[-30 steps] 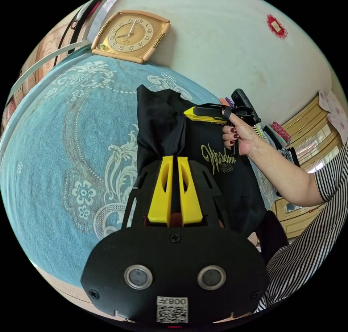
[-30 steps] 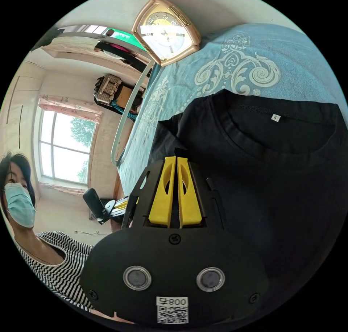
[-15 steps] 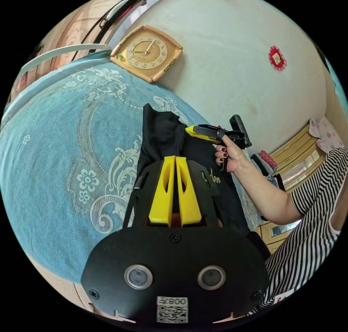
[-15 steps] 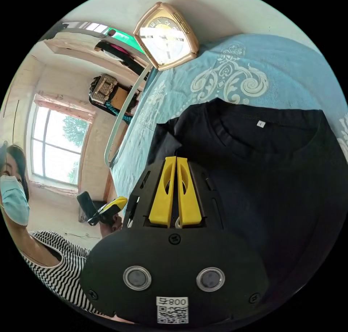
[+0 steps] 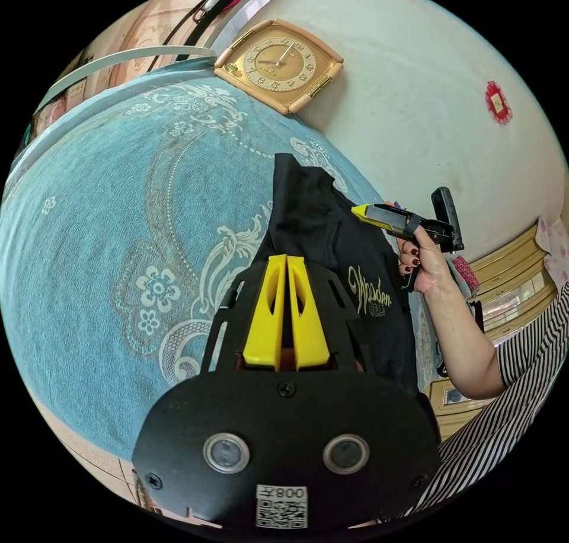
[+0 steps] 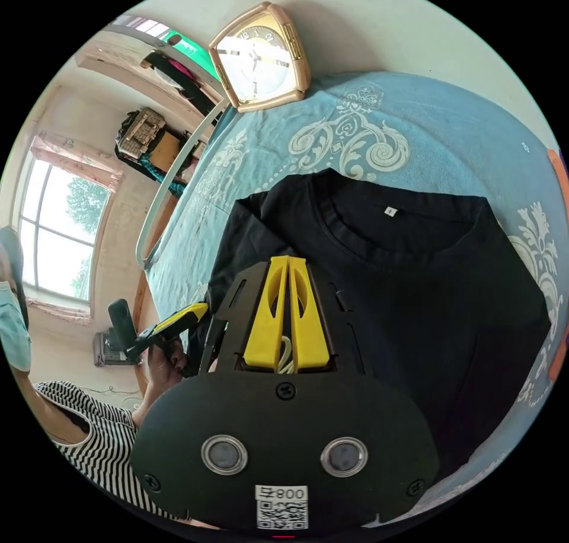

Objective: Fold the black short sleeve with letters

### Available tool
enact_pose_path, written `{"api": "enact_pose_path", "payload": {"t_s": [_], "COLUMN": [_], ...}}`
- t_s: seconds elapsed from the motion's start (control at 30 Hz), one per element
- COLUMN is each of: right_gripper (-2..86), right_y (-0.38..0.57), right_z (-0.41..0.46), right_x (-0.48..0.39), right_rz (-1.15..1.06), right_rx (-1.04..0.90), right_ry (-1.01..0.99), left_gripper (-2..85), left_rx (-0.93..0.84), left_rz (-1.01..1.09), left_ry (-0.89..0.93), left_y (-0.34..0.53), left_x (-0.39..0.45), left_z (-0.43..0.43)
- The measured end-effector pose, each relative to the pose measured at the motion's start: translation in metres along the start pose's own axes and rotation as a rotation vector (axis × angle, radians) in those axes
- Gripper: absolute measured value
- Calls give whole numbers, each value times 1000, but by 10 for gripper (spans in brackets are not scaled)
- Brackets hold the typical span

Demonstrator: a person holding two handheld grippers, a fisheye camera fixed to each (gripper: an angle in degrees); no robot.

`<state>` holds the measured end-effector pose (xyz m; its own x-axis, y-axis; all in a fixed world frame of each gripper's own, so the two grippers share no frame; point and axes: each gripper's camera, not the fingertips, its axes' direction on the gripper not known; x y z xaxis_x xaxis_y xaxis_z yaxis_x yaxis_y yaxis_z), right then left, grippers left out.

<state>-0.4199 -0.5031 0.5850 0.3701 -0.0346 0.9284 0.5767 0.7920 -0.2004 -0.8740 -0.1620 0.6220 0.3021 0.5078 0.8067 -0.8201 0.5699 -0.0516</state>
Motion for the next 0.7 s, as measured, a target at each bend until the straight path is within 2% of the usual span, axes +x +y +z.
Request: {"api": "enact_pose_path", "payload": {"t_s": [0.1,0.27,0.4,0.7], "right_gripper": [1,1,1,1], "right_y": [-6,-28,-42,-20], "right_z": [6,46,83,77], "right_x": [-29,-66,-66,-56], "right_rz": [-121,-274,-266,-229], "right_rx": [14,-60,-138,-116], "right_ry": [-48,17,69,-8], "left_gripper": [1,1,1,0], "left_rx": [33,-55,-55,-43], "left_rz": [-10,28,23,5], "left_ry": [97,-22,21,92], "left_y": [-4,-7,-5,4], "left_x": [1,1,-7,-26], "left_z": [2,24,26,20]}}
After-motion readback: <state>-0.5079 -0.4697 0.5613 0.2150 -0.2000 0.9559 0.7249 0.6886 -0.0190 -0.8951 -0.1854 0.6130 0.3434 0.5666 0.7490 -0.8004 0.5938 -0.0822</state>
